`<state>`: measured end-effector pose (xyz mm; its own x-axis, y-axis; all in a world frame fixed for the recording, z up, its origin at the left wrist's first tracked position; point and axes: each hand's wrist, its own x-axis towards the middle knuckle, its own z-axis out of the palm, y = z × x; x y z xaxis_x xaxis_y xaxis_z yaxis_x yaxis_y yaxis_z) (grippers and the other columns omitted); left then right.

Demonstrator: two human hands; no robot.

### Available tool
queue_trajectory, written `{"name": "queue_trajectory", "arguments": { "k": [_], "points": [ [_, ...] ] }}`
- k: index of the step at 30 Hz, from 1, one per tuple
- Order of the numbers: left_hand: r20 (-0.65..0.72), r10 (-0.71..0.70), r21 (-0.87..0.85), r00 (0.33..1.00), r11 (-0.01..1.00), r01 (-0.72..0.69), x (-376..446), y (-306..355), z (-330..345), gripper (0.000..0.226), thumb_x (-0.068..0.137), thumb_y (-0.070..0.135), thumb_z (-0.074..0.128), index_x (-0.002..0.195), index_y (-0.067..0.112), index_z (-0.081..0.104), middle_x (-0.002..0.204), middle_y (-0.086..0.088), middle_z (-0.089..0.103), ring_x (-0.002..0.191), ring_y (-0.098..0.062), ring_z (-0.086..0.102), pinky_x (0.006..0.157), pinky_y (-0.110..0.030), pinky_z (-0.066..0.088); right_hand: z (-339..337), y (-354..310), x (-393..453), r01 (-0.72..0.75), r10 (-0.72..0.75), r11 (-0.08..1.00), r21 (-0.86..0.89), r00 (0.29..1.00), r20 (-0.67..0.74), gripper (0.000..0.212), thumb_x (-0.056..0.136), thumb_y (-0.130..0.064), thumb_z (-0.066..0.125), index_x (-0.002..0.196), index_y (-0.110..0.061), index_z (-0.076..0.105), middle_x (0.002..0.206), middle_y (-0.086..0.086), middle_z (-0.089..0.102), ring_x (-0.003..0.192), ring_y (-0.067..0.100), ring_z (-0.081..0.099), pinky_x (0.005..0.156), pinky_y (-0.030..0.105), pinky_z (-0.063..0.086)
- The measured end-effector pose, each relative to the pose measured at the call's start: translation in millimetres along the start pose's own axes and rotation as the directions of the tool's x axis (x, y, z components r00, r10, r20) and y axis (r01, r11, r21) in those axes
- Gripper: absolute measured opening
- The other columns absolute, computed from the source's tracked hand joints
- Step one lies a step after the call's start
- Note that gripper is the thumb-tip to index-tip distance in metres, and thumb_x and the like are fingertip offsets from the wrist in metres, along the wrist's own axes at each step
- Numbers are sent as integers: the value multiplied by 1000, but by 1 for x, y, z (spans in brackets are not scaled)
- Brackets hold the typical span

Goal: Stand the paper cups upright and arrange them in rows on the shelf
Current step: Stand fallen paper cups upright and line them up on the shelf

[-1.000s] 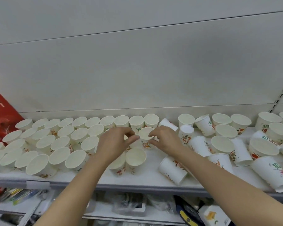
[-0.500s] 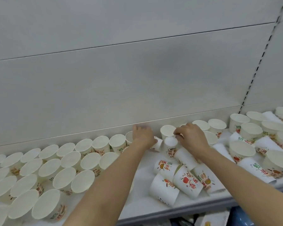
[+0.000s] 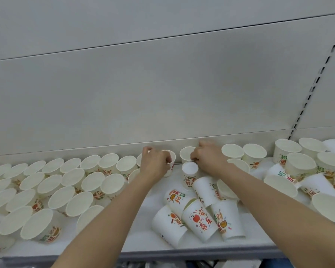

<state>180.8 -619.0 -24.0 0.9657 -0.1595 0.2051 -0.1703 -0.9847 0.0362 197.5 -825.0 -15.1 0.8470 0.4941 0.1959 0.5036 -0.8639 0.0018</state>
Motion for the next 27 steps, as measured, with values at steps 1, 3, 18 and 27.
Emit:
{"name": "queue_trajectory", "arguments": {
  "k": [1,3,18,27],
  "points": [
    [-33,28,1,999,1000,-28,-3,3,0,24,82,37,66,105,32,65,101,10,69,104,-15,58,97,-32,18,0,0,0,9,-9,1000,-6,1000,3,18,84,-20,56,94,-22,71,83,4,56,94,22,44,64,29,16],
    [-109,176,-34,978,983,-180,-7,14,-5,41,80,34,68,120,32,59,115,9,62,111,-18,52,95,-33,26,-1,0,0,20,-20,1000,-2,1000,2,19,87,-21,54,96,-22,70,83,1,54,95,21,43,63,29,14],
    [62,447,1,892,894,-448,-13,50,-3,64,81,21,74,139,26,47,144,0,41,124,-23,44,100,-35,35,-4,23,-36,-79,143,949,305,970,-194,16,85,-14,62,96,-20,72,92,-4,69,95,20,52,74,36,45],
    [-53,613,148,788,785,-601,-20,32,-4,56,67,11,80,117,18,55,111,0,60,91,-22,51,75,-32,39,-4,1,-55,-182,278,883,433,946,-168,16,84,-16,61,93,-22,73,90,-4,71,92,19,54,78,35,45]
  ]
}}
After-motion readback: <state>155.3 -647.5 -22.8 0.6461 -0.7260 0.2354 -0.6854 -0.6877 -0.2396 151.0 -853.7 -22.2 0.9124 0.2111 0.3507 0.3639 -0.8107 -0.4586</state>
